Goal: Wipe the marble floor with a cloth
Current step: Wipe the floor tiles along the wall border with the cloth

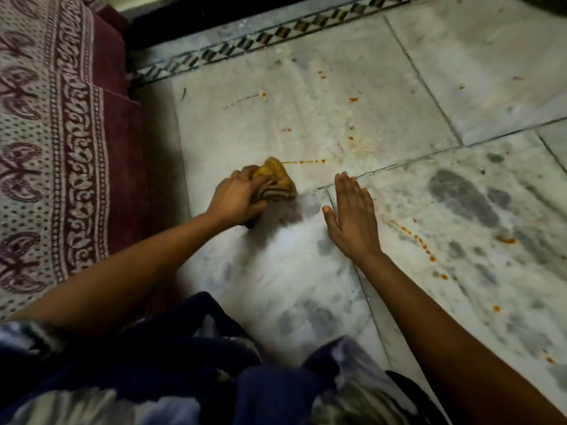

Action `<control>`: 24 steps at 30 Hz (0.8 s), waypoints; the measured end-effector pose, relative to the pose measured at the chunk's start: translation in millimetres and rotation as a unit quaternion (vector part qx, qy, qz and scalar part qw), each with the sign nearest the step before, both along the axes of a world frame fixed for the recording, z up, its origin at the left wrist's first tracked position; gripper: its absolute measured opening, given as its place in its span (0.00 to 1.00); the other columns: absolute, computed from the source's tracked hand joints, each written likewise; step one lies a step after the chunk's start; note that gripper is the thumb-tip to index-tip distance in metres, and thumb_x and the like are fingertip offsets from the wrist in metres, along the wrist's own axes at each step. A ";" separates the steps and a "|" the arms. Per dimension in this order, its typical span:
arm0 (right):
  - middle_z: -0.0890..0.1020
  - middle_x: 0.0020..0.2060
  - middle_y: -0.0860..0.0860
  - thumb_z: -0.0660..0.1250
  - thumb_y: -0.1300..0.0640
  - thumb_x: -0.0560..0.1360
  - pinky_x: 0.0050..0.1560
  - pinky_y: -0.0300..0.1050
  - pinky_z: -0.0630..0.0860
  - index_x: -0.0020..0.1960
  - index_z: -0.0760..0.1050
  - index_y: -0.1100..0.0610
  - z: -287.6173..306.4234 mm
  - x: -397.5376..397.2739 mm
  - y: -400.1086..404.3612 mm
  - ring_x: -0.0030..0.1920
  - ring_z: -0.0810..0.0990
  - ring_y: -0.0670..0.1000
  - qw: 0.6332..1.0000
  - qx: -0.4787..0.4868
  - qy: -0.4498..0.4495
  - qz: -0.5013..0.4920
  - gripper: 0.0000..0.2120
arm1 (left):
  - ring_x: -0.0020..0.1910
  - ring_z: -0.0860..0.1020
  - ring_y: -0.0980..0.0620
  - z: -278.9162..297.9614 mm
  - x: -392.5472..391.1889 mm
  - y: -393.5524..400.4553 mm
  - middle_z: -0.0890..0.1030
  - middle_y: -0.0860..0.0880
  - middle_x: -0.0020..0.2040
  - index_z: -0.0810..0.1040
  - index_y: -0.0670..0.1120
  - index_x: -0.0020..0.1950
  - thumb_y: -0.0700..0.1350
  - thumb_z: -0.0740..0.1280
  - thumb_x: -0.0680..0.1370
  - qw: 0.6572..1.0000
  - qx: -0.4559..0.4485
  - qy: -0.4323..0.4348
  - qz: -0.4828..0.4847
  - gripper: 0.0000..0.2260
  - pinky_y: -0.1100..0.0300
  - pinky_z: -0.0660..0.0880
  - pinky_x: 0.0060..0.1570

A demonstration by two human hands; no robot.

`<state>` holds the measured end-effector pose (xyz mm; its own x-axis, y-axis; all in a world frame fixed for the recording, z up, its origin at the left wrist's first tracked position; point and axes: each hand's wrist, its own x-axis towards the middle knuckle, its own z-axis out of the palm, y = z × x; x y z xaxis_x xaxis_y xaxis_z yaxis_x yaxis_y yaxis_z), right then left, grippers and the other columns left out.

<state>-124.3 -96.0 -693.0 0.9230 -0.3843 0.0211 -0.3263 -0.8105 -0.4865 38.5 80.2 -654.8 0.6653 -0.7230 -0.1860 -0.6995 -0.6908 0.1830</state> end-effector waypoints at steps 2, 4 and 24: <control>0.51 0.76 0.58 0.43 0.42 0.76 0.73 0.45 0.41 0.76 0.47 0.63 1.4 6.6 1.1 0.76 0.47 0.55 0.999 -0.007 0.040 0.016 0.35 | 0.63 0.70 0.38 9.6 17.3 9.7 0.67 0.42 0.70 0.68 0.47 0.71 0.50 0.69 0.73 0.998 -0.019 -0.002 0.065 0.27 0.48 0.70 0.57; 0.45 0.76 0.60 0.42 0.41 0.75 0.72 0.44 0.36 0.75 0.41 0.64 -2.1 14.4 0.9 0.76 0.42 0.55 0.996 -0.019 0.086 0.029 0.37 | 0.61 0.72 0.38 14.3 33.5 19.7 0.69 0.40 0.68 0.68 0.45 0.70 0.50 0.69 0.73 0.992 -0.042 -0.010 0.116 0.27 0.48 0.72 0.56; 0.43 0.75 0.63 0.38 0.34 0.72 0.72 0.49 0.37 0.75 0.43 0.65 -54.0 34.3 6.0 0.75 0.41 0.59 0.981 -0.040 0.191 0.004 0.43 | 0.76 0.46 0.42 -77.4 78.5 62.7 0.48 0.47 0.78 0.55 0.62 0.74 0.70 0.46 0.70 0.998 0.025 0.007 0.059 0.33 0.43 0.39 0.70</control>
